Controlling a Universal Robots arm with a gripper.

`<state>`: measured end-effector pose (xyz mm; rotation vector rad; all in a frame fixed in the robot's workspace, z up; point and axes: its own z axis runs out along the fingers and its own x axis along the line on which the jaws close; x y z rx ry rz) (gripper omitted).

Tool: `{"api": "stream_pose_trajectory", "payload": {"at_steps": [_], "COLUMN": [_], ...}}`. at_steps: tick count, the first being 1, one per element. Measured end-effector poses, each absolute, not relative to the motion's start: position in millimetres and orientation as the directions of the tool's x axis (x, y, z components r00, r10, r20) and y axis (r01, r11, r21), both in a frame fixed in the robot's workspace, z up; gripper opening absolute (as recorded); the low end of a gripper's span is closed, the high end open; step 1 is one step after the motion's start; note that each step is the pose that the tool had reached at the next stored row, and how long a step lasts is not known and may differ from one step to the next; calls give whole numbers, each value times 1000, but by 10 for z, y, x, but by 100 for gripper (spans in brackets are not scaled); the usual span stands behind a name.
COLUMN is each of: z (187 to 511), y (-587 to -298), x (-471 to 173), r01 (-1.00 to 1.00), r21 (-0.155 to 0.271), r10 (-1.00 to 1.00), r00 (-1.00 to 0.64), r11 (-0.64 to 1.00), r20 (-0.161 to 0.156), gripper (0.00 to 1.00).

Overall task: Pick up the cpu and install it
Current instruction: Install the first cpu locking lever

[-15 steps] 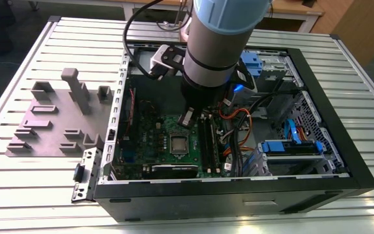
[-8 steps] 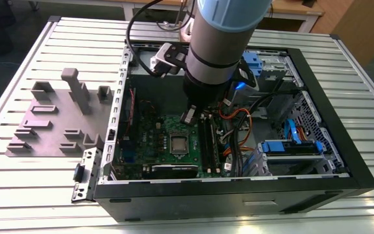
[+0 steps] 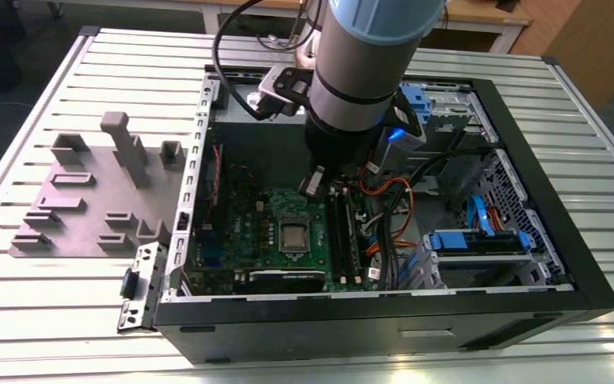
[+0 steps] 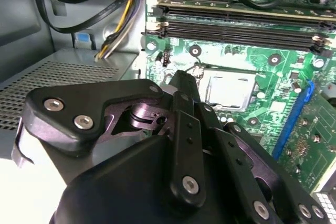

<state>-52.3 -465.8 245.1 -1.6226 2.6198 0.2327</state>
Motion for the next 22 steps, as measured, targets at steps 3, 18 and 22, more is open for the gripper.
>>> {"api": "stream_pose_trajectory", "payload": {"at_steps": [3,18,22], "z": [2456,2473,2474], "y": [-4641,-4537,-4502], "x": [-518,-480,-477], "r01": [-894,-893,-893], "r21": [101,101,101], "r10": [-886,-886,-886], "r00": [-448,-448,-448], "r11": [438,438,438], "r20": [-122,-122,-122], "gripper": [11,11,11]}}
